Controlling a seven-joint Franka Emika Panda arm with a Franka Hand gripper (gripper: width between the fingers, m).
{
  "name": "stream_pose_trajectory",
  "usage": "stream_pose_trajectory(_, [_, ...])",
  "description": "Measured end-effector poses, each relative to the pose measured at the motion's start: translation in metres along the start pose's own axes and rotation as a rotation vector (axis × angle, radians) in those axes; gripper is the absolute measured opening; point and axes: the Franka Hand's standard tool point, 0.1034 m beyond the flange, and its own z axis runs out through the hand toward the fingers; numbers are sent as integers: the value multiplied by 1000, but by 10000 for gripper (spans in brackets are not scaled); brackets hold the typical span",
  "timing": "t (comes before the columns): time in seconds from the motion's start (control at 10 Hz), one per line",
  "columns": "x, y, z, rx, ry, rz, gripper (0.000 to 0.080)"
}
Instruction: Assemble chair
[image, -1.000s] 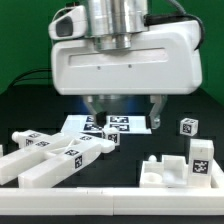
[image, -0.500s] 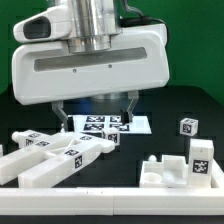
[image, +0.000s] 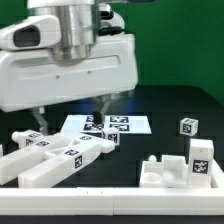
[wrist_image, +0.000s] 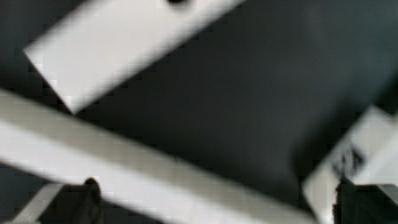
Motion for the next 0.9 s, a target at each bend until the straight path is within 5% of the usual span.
stream_pose_trajectory(0.4, [-4, 0, 3, -10, -34, -113, 649])
stream_pose_trajectory(0.5, [-17, -2, 12, -10, -77, -114, 649])
stream_pose_trajectory(0.7, [-45, -3, 22, -81, -251, -195, 649])
stream_pose_trajectory(0.8, [-53, -8, 25, -89, -313, -194, 649])
stream_pose_trajectory(0.9, [-50, -14, 26, -64, -372, -184, 649])
